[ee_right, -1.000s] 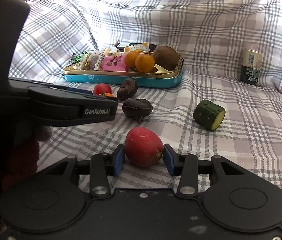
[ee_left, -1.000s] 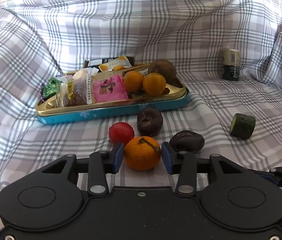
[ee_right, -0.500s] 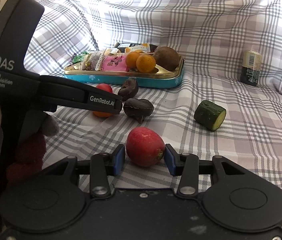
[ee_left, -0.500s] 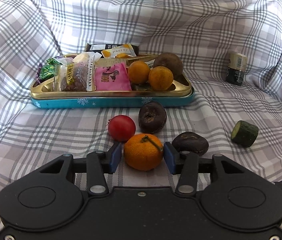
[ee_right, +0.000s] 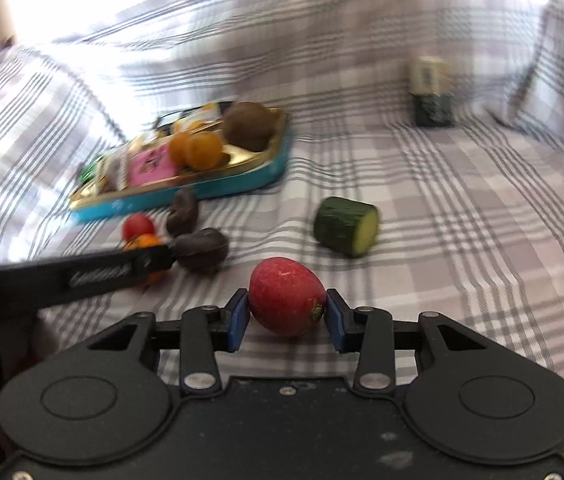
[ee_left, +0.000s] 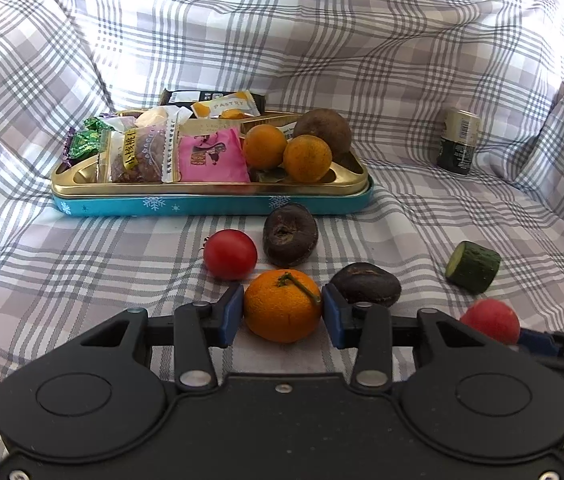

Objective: Organize fruits
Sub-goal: 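Close the left tool on the mandarin while the right tool grasps the red radish, then carry mandarin and radish into the steel tray and open both tools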

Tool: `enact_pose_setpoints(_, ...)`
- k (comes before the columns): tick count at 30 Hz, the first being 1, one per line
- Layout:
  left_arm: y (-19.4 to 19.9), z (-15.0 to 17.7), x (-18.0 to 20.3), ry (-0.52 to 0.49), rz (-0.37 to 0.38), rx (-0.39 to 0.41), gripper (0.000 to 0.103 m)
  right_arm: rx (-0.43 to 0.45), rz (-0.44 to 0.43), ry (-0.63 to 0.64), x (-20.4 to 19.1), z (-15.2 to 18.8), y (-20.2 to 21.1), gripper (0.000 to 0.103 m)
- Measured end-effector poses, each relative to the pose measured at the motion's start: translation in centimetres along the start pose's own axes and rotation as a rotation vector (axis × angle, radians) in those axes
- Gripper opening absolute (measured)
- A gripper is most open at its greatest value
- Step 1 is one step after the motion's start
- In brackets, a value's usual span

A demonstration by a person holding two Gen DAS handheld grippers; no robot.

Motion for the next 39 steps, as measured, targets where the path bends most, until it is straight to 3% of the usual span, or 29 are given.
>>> enact_pose_setpoints(5, 0.9, 0.1, 0.1, -0.007, 0.004, 0.02, 0.05, 0.012, 0.007, -0.044, 0.8, -0.4, 0.4, 0.042)
enact_pose_setpoints(12, 4.6, 1.0, 0.5, -0.016, 0.008, 0.083, 0.05, 0.088, 0.021, -0.009, 0.7, -0.3, 2.4, 0.042)
enact_pose_setpoints(20, 8.6, 5.2, 0.3, 0.009, -0.011, 0.081, 0.05, 0.169, 0.026, 0.009, 1.1, 0.7, 5.6, 0.042)
enact_pose_setpoints(34, 12.7, 10.3, 1.2, 0.004, -0.037, 0.074, 0.05, 0.193, 0.072, 0.0, 2.8, 6.3, 11.0, 0.042)
enact_pose_setpoints(39, 13.9, 12.5, 1.1, 0.025, -0.011, 0.043, 0.05, 0.205, 0.061, 0.012, 2.5, 7.9, 12.6, 0.042)
Point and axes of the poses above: each gripper's, at about its wrist camera, not at the fingertips, and y roughly against the way its jaws point, x to its right, z to its underside, the point moved 5 cm from there along -y, roughly the way its jaws point, and after that the axes turned 13 degrees about -x, right-handed, at the moved point
